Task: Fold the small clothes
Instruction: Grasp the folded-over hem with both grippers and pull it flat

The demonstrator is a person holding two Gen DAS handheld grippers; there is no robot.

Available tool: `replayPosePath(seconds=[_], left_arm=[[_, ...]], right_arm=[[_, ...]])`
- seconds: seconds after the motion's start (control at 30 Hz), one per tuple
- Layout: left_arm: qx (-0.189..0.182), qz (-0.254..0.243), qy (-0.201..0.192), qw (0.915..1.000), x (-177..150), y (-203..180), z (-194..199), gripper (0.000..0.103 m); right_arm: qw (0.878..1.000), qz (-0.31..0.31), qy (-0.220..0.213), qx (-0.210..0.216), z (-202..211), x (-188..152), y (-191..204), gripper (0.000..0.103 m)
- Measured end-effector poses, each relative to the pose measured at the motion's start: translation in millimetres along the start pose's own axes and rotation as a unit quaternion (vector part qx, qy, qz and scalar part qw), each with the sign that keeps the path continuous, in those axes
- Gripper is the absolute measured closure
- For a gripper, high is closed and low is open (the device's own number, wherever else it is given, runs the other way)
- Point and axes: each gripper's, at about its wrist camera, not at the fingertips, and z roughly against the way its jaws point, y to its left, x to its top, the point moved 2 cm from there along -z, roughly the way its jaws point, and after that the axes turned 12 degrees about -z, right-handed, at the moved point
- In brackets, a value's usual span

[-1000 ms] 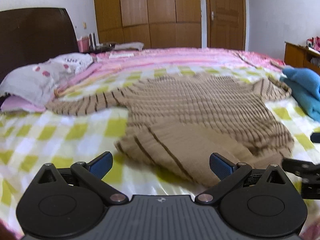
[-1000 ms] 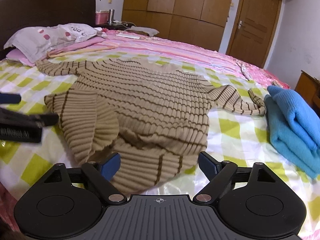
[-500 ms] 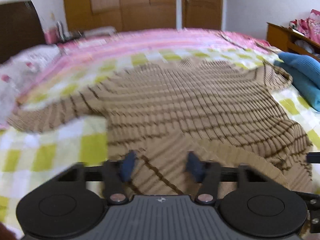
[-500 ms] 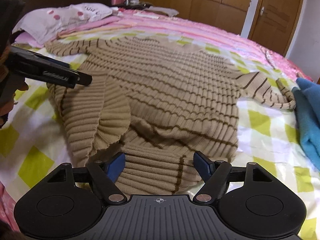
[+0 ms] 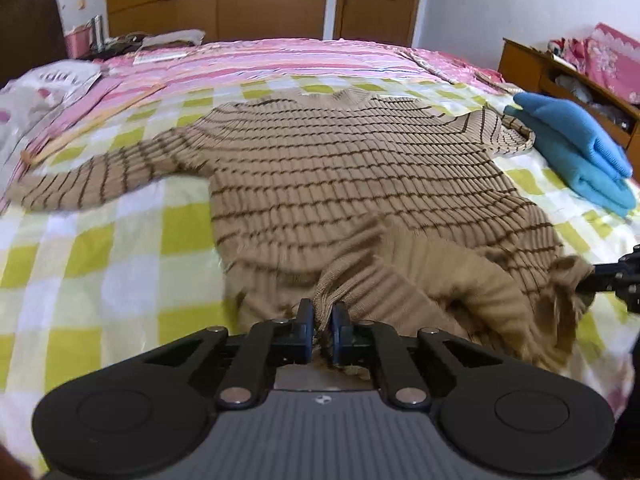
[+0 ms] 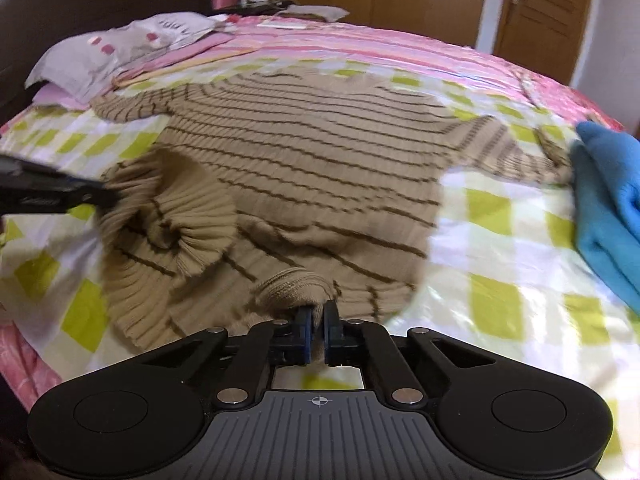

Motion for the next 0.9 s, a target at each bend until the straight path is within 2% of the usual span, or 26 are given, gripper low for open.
replayPosePath(seconds=[0.23,0.37,0.47,0.53,0.57,0.6,0.67,0.7,0.77,0.83,0.9], left_arm=[[0.033,0.015,0.026,0.9990,-41.1,5.5,42.9,0.089],[0.062,0.009,0.023,0.9978,-49.0,4.8,57.1,0.088],[0.063,-0.001,0.000,0.9980,-40.7,-3.4,62.2,0.088],[0.050,-0.007,-0.013,0.9986,-30.6,-13.8,58.0,0.086],[0.044,-0.008,-0.017,0.9988,-26.4,-19.3,54.7,0.085],[0.036,-0.009,-0.020,0.9991,-22.2,-25.4,49.5,0.081],[0.022,-0.006,-0.019,0.9996,-16.6,-34.9,37.6,0.075],[0.016,-0.004,-0.015,0.9997,-15.3,-40.2,31.2,0.073],[0.009,-0.006,-0.005,0.9999,-14.9,-49.7,17.8,0.072],[0.006,-0.012,0.011,0.9998,-17.5,-56.9,6.3,0.071],[0.009,-0.018,0.030,0.9993,-21.7,-62.2,-1.0,0.071]], right_arm=[[0.998,-0.031,0.033,-0.043,24.2,-23.7,-42.7,0.101],[0.996,-0.044,0.034,-0.066,35.8,-33.5,-55.6,0.100],[0.997,-0.059,0.023,-0.049,38.5,-29.1,-52.4,0.086],[0.997,-0.074,0.023,-0.023,34.3,-24.2,-46.6,0.084],[0.996,-0.081,0.021,-0.009,30.0,-21.8,-42.6,0.076],[0.996,-0.087,0.021,-0.001,24.6,-19.4,-38.9,0.062],[0.995,-0.098,0.029,0.002,11.1,-17.3,-32.4,0.053],[0.994,-0.101,0.032,0.008,5.0,-17.4,-29.0,0.052],[0.994,-0.106,0.040,0.007,-8.1,-20.3,-23.9,0.052],[0.993,-0.107,0.054,0.010,-19.7,-24.8,-20.6,0.058],[0.994,-0.098,0.054,0.007,-22.4,-30.2,-20.5,0.083]])
